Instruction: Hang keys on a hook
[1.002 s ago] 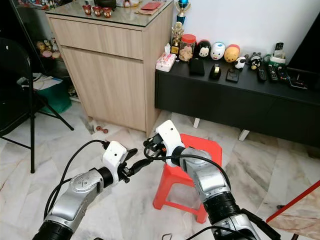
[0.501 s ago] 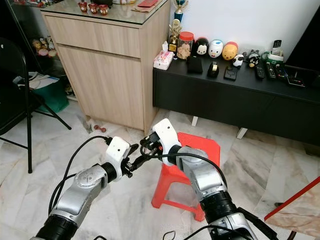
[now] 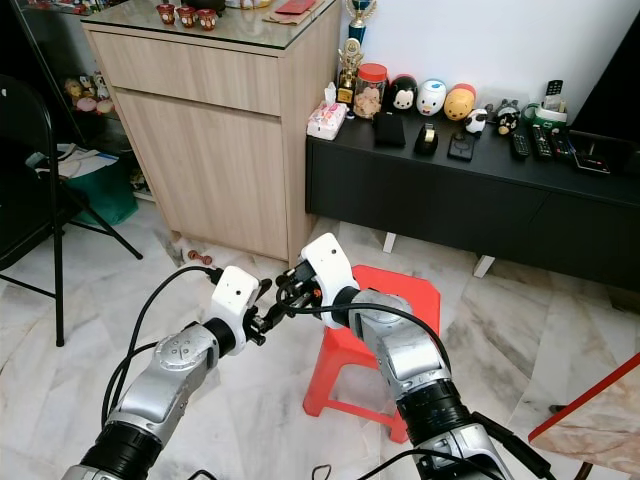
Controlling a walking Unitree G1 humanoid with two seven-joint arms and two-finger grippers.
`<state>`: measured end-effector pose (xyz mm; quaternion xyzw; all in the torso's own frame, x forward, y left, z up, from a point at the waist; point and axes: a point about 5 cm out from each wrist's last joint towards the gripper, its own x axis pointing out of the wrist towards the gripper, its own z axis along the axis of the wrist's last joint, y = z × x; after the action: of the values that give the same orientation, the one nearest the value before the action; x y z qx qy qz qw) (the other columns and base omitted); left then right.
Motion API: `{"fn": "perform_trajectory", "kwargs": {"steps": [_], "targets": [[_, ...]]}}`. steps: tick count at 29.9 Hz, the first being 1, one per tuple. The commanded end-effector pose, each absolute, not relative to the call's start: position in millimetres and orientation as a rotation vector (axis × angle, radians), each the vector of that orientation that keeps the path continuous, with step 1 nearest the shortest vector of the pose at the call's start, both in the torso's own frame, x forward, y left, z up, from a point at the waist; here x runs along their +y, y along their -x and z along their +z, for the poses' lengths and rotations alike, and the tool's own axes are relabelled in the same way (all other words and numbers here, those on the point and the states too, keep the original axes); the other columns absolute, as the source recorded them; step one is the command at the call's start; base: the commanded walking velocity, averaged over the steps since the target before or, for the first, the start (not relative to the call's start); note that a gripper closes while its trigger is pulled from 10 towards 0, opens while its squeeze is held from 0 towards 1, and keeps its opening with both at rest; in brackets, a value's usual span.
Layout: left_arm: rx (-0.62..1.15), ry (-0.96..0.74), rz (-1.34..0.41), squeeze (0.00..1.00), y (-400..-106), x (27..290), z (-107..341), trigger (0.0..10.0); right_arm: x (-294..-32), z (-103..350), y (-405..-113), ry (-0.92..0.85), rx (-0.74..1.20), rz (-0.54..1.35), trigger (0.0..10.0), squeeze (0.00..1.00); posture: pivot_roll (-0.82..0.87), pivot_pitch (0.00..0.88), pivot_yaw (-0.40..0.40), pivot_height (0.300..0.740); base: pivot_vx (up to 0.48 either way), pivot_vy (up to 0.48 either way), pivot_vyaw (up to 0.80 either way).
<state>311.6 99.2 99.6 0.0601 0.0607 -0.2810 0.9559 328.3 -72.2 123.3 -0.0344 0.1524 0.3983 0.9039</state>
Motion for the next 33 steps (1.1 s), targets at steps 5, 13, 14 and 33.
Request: {"fn": "perform_trajectory", "kwargs": {"steps": [5,13,14,33], "targets": [[0.086,-0.102,-0.528,0.0,-316,99,105,10.0,-73,128,-330,0.061,0.297,0.806,10.0,0.0,0.13,0.058,-0.08,0.74,0.0,0.0,0.0],[0.066,-0.027,-0.534,0.0,-315,96,108,10.0,-78,127,-338,-0.031,0.307,0.687,10.0,0.0,0.14,0.061,-0.081,0.74,0.0,0.0,0.0],[0.064,-0.025,-0.539,0.0,-315,96,108,10.0,-79,127,-339,-0.044,0.309,0.67,10.0,0.0,0.14,0.061,-0.081,0.74,0.0,0.0,0.0],[0.051,0.004,-0.595,0.0,-313,88,110,10.0,-82,128,-347,-0.165,0.338,0.588,10.0,0.0,0.13,0.061,-0.076,0.74,0.0,0.0,0.0]]}}
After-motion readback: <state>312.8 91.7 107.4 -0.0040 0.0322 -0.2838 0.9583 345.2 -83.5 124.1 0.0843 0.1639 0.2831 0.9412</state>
